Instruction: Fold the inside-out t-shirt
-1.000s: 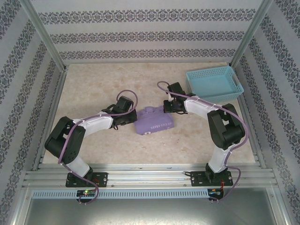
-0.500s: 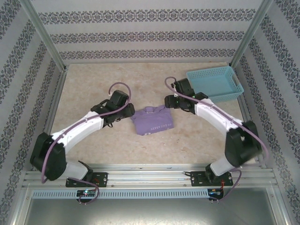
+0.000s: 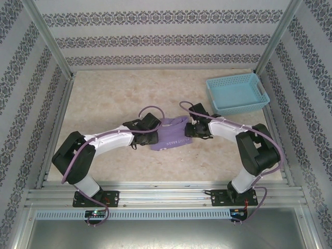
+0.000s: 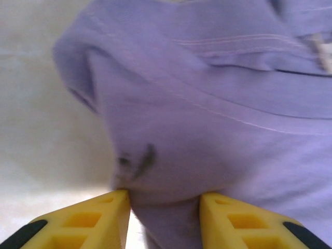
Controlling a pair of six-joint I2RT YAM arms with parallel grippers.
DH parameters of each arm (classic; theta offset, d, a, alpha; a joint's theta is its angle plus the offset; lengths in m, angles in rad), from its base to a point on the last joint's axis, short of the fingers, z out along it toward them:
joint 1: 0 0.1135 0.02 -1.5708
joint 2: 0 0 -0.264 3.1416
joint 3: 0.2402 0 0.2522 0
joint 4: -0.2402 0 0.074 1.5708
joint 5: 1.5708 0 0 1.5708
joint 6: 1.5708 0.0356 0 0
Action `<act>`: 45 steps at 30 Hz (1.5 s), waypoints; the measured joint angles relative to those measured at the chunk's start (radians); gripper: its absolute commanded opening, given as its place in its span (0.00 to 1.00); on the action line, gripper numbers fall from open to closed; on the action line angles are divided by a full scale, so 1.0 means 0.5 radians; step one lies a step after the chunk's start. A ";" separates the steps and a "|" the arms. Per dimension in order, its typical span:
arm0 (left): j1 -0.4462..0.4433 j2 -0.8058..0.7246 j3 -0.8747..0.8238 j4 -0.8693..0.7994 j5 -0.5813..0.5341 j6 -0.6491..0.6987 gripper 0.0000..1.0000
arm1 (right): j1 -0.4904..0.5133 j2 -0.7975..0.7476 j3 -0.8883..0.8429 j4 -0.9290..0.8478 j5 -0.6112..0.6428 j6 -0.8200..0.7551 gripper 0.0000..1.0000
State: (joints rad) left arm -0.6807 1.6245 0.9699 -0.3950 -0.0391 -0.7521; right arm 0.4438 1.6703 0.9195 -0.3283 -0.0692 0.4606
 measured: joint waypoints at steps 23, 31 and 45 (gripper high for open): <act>-0.571 0.057 0.641 -0.471 -0.480 -0.029 0.62 | -0.204 -1.638 -0.414 -0.256 0.050 0.269 0.67; -0.670 0.510 0.961 -0.565 -0.556 -0.014 0.69 | -0.246 -2.005 -0.414 -0.398 0.215 0.210 0.86; -0.570 0.728 0.944 -0.626 -0.591 0.289 0.72 | -0.256 -2.222 -0.559 -0.460 0.316 0.188 0.91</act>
State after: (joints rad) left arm -0.9657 1.9884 1.4418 -0.7078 -0.3344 -0.6075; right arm 0.3157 0.5591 0.6399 -0.5583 0.0887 0.5545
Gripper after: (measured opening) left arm 0.696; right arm 0.906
